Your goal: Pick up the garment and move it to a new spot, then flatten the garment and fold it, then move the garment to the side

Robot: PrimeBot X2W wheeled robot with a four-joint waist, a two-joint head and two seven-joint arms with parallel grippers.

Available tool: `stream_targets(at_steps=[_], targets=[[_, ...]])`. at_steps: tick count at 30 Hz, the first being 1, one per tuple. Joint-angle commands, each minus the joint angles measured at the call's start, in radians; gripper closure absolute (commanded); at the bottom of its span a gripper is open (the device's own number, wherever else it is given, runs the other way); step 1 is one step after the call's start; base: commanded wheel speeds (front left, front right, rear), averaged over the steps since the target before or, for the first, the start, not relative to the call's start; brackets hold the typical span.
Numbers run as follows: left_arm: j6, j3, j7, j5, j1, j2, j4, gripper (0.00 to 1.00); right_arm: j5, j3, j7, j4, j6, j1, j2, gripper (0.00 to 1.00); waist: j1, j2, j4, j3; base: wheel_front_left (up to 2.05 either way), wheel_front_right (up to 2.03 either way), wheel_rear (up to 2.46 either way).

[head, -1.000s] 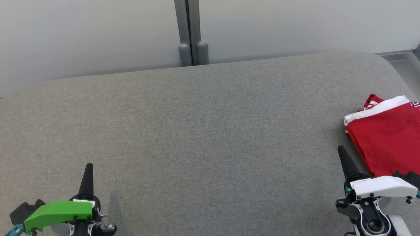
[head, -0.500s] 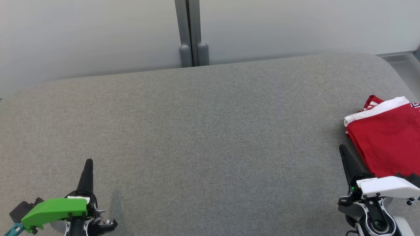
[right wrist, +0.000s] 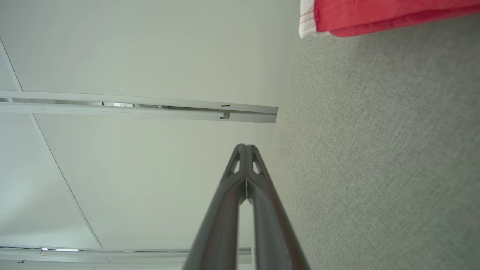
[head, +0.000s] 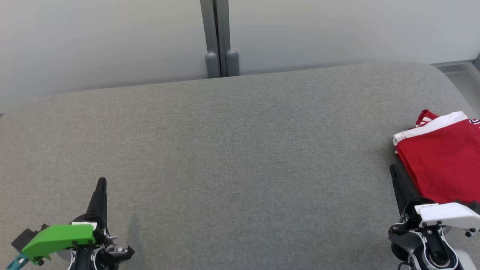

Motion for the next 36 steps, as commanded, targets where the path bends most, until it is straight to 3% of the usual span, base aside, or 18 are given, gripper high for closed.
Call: stream_targets(at_steps=[1, 9, 36], targets=[[0.002, 0.005, 0.007, -0.019, -0.019, 0.005, -0.005, 1.00, 0.021, -0.004, 0.009, -0.009, 0.000, 0.011, -0.006, 1.00, 0.0000, 0.0000, 0.000, -0.001, 0.00, 0.00, 0.00], [0.002, 0.008, 0.021, -0.067, -0.022, 0.005, -0.006, 1.00, 0.070, -0.008, 0.020, -0.017, 0.000, 0.016, -0.006, 1.00, 0.0000, 0.0000, 0.001, -0.003, 0.00, 0.00, 0.00], [0.002, 0.007, 0.020, -0.065, -0.020, 0.005, -0.006, 1.00, 0.067, -0.007, 0.019, -0.016, 0.000, 0.015, -0.006, 1.00, 0.0000, 0.0000, 0.001, -0.003, 0.00, 0.00, 0.00]])
